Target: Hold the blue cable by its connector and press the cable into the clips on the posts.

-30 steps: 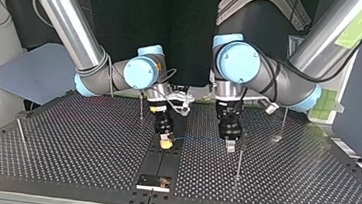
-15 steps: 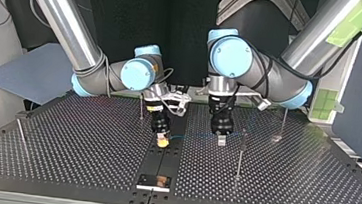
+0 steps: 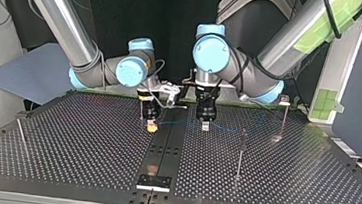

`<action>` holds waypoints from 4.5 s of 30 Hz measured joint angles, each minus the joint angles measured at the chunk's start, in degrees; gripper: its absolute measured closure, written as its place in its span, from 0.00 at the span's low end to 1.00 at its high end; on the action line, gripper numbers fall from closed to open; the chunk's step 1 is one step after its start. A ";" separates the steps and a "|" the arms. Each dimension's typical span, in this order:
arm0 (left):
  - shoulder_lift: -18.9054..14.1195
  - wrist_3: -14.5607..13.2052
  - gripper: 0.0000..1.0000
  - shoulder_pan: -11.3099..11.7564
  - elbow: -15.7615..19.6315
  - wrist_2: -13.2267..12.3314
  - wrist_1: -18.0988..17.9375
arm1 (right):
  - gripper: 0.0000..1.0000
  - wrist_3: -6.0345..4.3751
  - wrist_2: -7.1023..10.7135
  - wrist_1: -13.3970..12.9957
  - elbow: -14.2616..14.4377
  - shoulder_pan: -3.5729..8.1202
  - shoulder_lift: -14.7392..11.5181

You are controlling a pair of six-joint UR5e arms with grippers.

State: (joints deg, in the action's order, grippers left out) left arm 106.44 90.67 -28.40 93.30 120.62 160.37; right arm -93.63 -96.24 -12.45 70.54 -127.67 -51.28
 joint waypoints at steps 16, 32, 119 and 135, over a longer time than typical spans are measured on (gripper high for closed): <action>8.18 1.26 0.99 -3.38 0.00 0.03 -3.94 | 1.00 3.19 -2.02 -1.62 8.28 1.11 -0.51; 17.36 2.00 0.99 -6.35 0.02 0.05 -7.74 | 1.00 3.61 -3.52 -7.21 17.15 3.46 -3.86; 33.79 5.36 0.99 -16.46 -6.08 7.17 -21.20 | 1.00 0.58 14.92 -38.25 37.03 20.80 3.64; 39.27 6.71 0.99 -17.49 -14.39 7.88 -16.89 | 1.00 1.80 21.50 -36.68 35.37 20.31 3.84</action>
State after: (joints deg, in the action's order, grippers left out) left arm 145.71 97.37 -45.89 78.91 128.50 143.47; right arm -91.83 -74.74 -49.13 105.91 -107.36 -47.44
